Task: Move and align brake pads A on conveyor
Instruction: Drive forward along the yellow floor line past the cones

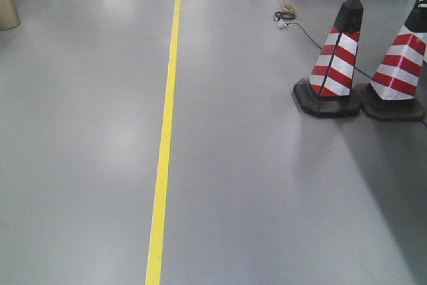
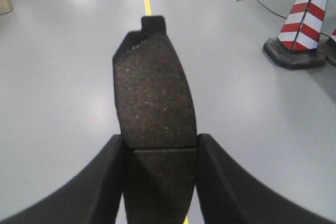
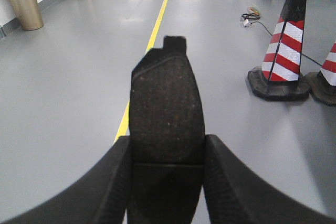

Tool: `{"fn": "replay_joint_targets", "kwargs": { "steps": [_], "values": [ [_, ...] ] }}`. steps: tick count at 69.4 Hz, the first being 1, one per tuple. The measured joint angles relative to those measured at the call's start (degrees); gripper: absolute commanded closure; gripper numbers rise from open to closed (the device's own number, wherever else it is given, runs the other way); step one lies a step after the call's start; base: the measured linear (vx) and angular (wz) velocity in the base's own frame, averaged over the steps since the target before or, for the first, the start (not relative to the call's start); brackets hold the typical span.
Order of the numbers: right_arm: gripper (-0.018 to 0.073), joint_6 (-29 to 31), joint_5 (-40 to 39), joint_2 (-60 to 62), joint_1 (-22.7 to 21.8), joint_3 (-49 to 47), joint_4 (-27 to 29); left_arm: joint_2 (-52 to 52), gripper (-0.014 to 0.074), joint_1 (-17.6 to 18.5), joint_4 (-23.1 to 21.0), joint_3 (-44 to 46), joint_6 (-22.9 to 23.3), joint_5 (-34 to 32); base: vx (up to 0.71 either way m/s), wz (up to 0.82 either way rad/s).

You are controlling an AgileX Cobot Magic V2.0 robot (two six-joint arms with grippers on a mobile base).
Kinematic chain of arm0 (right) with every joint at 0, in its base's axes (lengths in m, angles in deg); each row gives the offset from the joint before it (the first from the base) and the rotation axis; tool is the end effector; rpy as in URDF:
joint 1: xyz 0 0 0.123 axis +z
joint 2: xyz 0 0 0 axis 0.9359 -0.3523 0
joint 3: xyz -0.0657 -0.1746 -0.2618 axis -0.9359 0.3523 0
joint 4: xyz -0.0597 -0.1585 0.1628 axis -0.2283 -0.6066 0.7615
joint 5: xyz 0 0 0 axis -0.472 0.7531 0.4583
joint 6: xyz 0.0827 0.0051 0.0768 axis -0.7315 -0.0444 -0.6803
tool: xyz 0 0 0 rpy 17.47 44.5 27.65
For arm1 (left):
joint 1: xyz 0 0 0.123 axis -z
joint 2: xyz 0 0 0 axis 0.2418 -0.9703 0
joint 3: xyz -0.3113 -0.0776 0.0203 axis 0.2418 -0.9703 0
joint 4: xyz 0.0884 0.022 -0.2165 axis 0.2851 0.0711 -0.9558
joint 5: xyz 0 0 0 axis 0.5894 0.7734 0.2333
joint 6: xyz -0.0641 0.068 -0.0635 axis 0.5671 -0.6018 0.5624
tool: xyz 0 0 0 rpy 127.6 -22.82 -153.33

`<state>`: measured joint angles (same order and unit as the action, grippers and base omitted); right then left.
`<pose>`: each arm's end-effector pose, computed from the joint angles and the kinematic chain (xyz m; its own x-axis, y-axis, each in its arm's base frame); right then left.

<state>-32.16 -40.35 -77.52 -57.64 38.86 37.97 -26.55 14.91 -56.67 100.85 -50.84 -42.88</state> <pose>0.0340 -0.0002 0.2958 -0.2887 0.0179 -0.9573 -0.1224 0.9909 0.0554 0.0606 -0.0041 0.2733 -0.3561 0.0301 -0.9340 0.0502 0.9987 0.0130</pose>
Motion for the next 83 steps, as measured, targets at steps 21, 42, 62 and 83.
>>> {"fn": "replay_joint_targets", "kwargs": {
  "steps": [21,42,62,83],
  "values": [
    [0.0566,0.00,0.00,0.00,0.00,0.00,0.00,0.00,0.0602,0.00,0.00,0.00,0.00,0.00,0.71,-0.04],
    [0.0566,0.00,0.00,0.00,0.00,0.00,0.00,0.00,0.0602,0.00,-0.04,0.00,0.00,-0.05,0.69,0.04],
    [0.0566,0.00,0.00,0.00,0.00,0.00,0.00,0.00,0.0602,0.00,-0.04,-0.02,0.00,-0.05,0.65,0.01],
    [0.0566,0.00,0.00,0.00,0.00,0.00,0.00,0.00,0.0602,0.00,-0.04,-0.02,0.00,-0.05,0.63,0.00]
  ]
}}
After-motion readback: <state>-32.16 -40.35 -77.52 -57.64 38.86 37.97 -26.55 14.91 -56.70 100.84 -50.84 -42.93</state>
